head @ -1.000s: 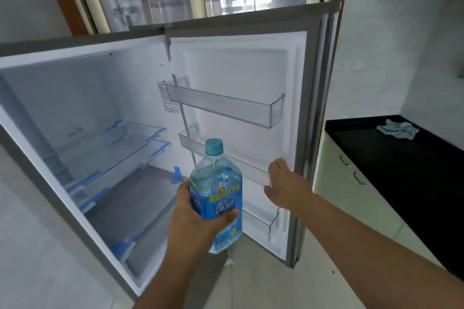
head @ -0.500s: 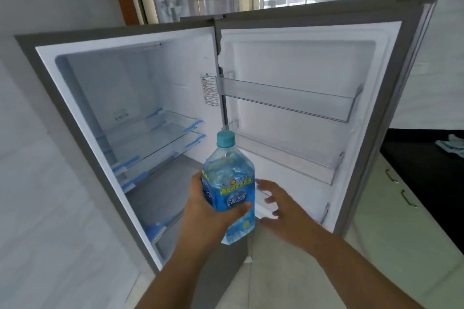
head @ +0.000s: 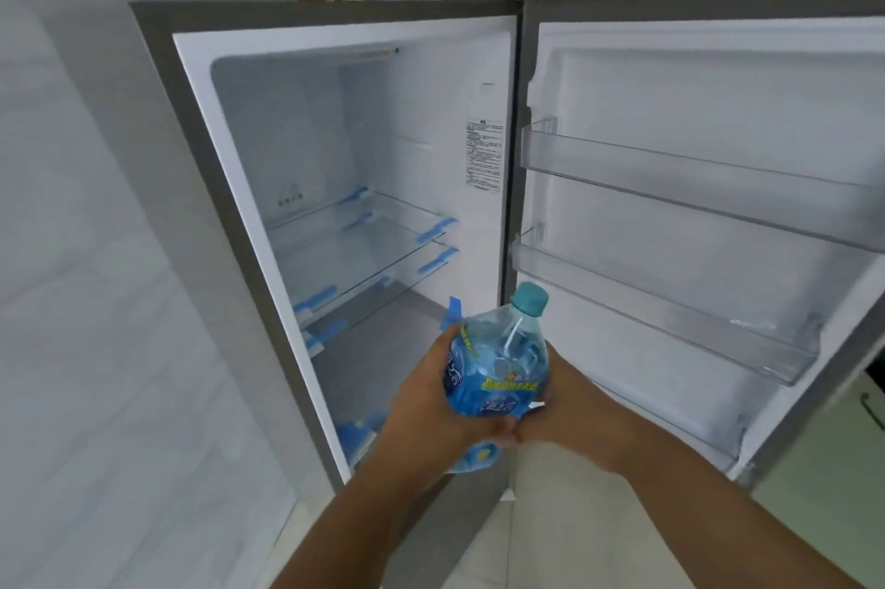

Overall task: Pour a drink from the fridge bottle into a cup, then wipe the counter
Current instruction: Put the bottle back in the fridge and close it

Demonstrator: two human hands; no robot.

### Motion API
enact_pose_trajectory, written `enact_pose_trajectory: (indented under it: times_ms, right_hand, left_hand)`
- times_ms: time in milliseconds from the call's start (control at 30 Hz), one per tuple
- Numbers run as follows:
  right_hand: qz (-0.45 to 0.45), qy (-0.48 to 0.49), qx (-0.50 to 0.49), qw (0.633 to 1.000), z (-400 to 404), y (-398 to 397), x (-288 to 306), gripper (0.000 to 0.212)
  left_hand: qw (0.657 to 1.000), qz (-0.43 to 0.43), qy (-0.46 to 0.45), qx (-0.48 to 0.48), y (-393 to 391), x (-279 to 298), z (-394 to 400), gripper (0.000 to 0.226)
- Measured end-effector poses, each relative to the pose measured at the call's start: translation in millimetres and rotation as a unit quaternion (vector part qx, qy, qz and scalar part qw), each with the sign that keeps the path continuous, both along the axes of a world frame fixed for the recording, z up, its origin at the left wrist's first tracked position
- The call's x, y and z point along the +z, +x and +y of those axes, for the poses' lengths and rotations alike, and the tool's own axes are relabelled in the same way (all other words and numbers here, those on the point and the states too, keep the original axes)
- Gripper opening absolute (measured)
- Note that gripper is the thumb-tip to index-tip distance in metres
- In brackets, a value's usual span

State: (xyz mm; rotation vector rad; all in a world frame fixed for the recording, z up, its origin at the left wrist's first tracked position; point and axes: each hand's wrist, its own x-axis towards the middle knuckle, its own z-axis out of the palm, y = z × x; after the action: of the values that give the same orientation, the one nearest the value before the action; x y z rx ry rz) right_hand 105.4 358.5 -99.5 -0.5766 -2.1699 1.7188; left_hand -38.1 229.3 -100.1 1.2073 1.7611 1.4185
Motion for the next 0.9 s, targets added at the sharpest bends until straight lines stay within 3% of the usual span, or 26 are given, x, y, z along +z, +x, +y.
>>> enact_pose_trajectory:
  times_ms: [67,167,267,333,433,500,667,800,900]
  right_hand:
    - [0.007,-0.004,0.003,1.000,1.7,-15.7,-1.9,0.093]
    - [0.024,-0.024,-0.006,0.999,14.0,-38.8,-13.8,0.097]
    - [0.041,-0.079,-0.029,0.996,32.3,-63.9,-28.3,0.097]
    - [0.036,-0.113,-0.019,0.993,48.7,-82.8,-41.8,0.092]
    - [0.000,-0.150,0.032,0.988,73.7,-112.1,-68.4,0.084]
    - [-0.028,-0.196,0.042,0.979,86.7,-128.2,-83.4,0.084]
    - [-0.028,-0.252,0.043,0.966,137.4,-167.5,-100.6,0.072]
    - [-0.075,-0.262,0.041,0.961,160.3,-203.0,-124.7,0.045]
    - [-0.117,-0.273,0.029,0.954,165.1,-232.0,-150.2,0.039]
  left_hand:
    - [0.999,0.019,-0.005,-0.035,-25.2,-8.7,2.8,0.107]
    - [0.998,0.027,-0.029,-0.042,-60.6,-26.7,12.3,0.102]
    - [0.995,-0.011,-0.064,0.078,-75.4,-50.8,15.5,0.117]
    - [0.976,-0.150,-0.073,0.143,-76.8,-72.5,14.0,0.105]
    - [0.906,-0.391,-0.039,0.155,-77.9,-104.8,22.8,0.077]
    - [0.876,-0.442,0.008,0.192,-78.5,-117.1,31.5,0.063]
    - [0.819,-0.473,0.052,0.321,-93.5,-142.8,55.2,0.054]
    - [0.798,-0.453,0.030,0.397,-111.4,-163.5,73.7,0.062]
    - [0.776,-0.416,0.001,0.474,-132.0,-179.5,90.5,0.066]
